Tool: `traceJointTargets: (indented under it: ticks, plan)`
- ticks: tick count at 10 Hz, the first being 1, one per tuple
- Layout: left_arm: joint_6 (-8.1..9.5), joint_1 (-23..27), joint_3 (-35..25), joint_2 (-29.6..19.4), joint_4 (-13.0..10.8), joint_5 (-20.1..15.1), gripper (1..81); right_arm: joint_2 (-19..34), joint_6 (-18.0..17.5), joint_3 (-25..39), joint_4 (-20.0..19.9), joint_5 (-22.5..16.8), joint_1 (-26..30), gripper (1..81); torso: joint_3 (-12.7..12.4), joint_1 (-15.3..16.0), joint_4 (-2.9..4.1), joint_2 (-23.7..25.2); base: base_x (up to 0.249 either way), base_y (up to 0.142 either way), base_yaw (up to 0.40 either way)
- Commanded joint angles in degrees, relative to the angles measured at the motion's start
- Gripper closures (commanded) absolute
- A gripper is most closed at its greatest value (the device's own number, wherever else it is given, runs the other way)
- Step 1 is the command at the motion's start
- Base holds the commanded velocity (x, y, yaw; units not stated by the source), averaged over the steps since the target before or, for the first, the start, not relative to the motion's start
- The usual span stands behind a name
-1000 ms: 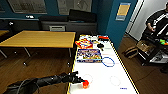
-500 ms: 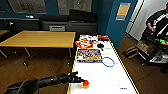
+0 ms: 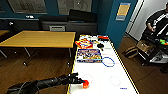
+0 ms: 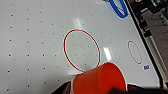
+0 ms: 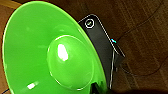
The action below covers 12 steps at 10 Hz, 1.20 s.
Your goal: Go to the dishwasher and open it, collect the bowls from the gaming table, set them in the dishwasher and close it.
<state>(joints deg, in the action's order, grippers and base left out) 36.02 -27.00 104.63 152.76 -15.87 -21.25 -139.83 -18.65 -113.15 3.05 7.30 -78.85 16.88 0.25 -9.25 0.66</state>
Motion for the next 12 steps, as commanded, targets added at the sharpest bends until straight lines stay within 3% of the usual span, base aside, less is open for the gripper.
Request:
traceJointTargets:
  ticks: [1, 2, 12]
  plan:
    - [0.10, 9.38, 1.01, 1.94, 1.98, -4.85, 1.0, 2.60, 0.02, 0.31, 0.82, -3.26, 2.24, 81.1, 0.00, 0.00, 0.00, 0.00, 0.000, 0.000, 0.000]
    - [0.10, 9.47, 1.10, 2.91, 1.99, -7.93, 1.0, 2.60, 0.02, 0.14, 0.82, -3.26, 2.24, 81.1, 0.00, 0.00, 0.00, 0.00, 0.000, 0.000, 0.000]
    - [0.10, 7.18, 3.91, 4.75, 1.46, -8.02, 1.0, 1.55, 0.02, -0.48, 0.82, -4.14, 2.95, 81.1, 0.00, 0.00, 0.00, 0.00, 0.000, 0.000, 0.000]
